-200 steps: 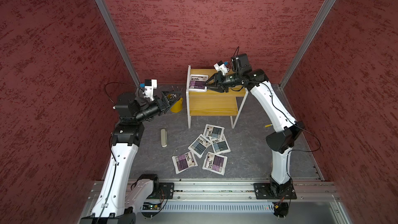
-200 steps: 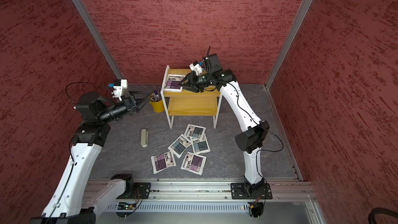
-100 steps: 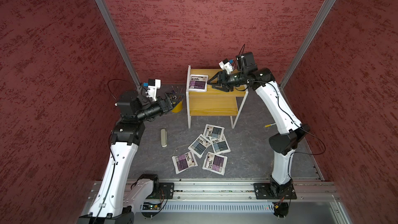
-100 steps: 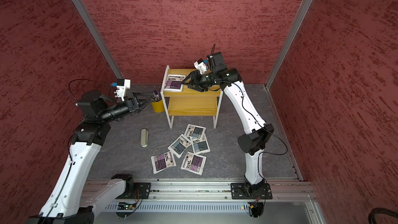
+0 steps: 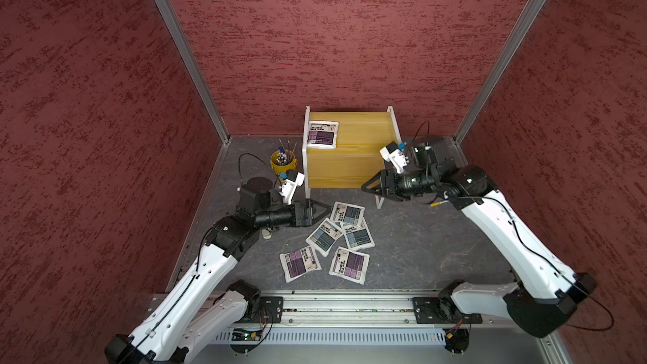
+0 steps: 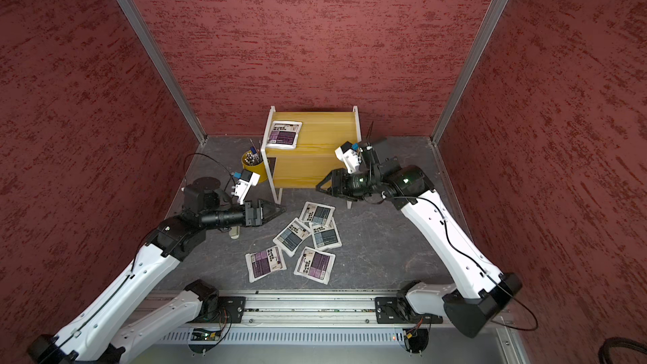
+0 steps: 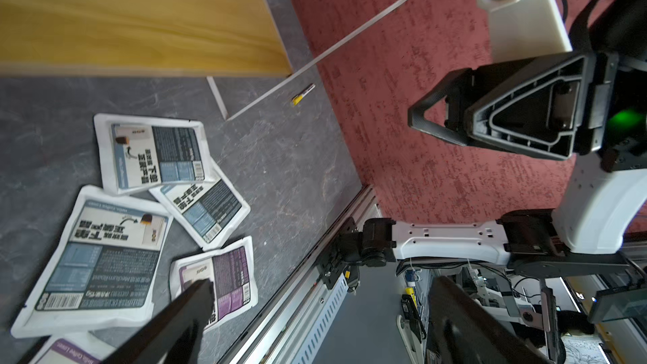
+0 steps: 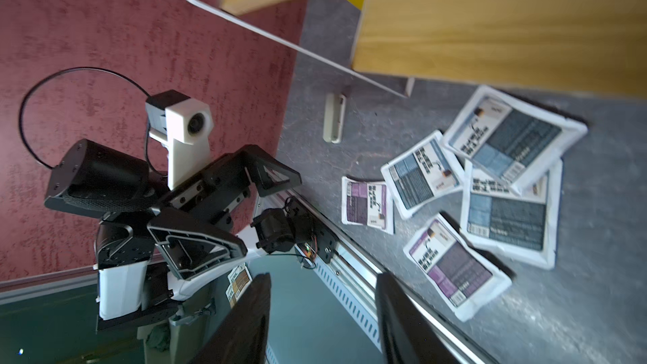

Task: Place the bagged coffee beans on the shelf by color
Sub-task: Place the bagged coffee beans on the shelf, then pick up the bagged coffee beans at the center of the board.

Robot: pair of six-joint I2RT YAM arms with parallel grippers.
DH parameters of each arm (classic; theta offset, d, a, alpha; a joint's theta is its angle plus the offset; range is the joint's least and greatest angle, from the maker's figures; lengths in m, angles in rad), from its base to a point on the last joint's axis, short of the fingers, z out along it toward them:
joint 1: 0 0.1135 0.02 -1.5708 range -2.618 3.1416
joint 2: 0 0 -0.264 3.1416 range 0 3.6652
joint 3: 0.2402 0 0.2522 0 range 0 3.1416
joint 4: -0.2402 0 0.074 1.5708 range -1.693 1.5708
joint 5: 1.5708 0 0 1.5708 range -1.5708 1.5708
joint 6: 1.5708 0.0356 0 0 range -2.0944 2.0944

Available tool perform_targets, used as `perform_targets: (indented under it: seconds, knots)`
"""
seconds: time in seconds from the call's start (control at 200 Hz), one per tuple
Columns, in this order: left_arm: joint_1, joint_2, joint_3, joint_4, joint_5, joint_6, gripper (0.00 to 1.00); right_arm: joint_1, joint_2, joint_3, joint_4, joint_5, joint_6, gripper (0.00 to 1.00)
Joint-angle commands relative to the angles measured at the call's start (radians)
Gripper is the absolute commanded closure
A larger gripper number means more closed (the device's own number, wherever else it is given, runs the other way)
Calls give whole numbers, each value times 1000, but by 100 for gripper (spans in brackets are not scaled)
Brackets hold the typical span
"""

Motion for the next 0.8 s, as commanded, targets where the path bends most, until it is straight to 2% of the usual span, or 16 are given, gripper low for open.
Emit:
perform_targets:
  seconds: [0.0, 0.135, 0.286, 0.376, 0.521, 0.796]
  knots:
    - [-56, -28, -103, 81, -76, -18, 0, 31, -67, -184, 68, 96, 33, 48]
    - [-171, -31, -257, 163, -165, -64, 0, 43, -112, -395, 82, 135, 25, 49]
    - [-329, -8, -393, 291, -267, -144, 0, 48, -99, -589, 212, 108, 42, 49]
    - [-394, 19, -454, 359, -309, -175, 0, 54, -76, -662, 301, 85, 51, 49]
    - [-451, 67, -509, 442, -320, -217, 0, 60, -30, -733, 413, 64, 59, 49]
    - [-476, 193, -505, 519, -268, -232, 0, 63, 103, -816, 593, 29, 90, 48]
